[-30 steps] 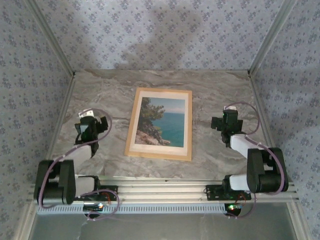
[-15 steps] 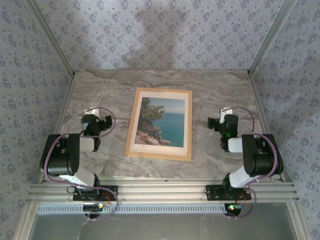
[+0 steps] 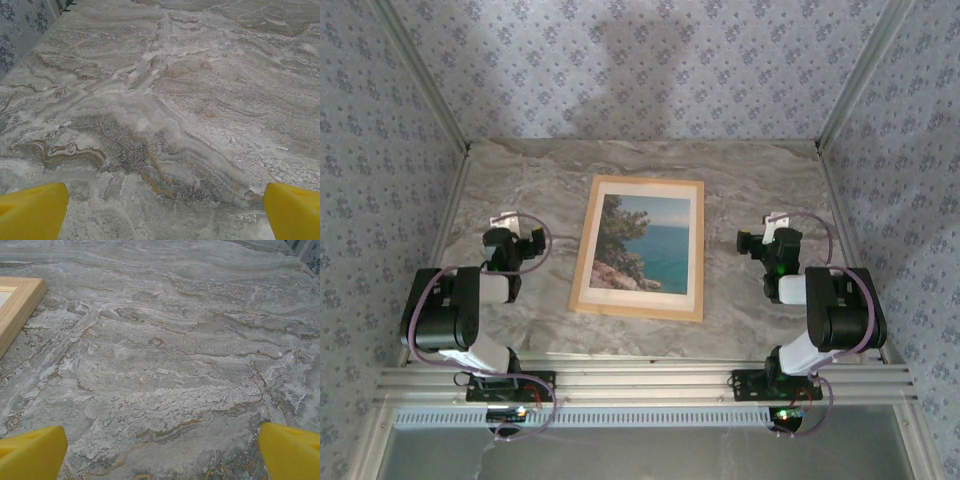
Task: Put the photo into the frame
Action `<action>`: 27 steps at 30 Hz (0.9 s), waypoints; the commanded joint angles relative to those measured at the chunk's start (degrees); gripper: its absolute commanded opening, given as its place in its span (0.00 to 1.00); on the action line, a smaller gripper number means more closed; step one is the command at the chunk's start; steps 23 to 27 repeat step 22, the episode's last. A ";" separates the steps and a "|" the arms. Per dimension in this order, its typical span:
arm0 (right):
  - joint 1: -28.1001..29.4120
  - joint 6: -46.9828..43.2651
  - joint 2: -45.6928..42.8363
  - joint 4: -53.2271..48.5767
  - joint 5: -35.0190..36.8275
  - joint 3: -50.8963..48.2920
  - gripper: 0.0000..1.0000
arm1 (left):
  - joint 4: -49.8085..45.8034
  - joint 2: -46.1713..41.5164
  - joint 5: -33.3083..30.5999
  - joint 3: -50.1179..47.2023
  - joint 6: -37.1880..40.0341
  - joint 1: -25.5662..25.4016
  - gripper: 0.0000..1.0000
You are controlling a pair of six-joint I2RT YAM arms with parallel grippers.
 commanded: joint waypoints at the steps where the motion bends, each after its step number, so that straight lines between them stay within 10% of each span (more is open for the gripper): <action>1: -0.27 0.75 -0.49 1.62 -0.37 0.77 1.00 | 1.64 -0.38 0.66 0.83 0.77 0.26 1.00; 27: -0.25 0.73 -0.47 1.62 -0.36 0.70 1.00 | 1.29 -0.46 3.28 0.94 1.85 0.08 1.00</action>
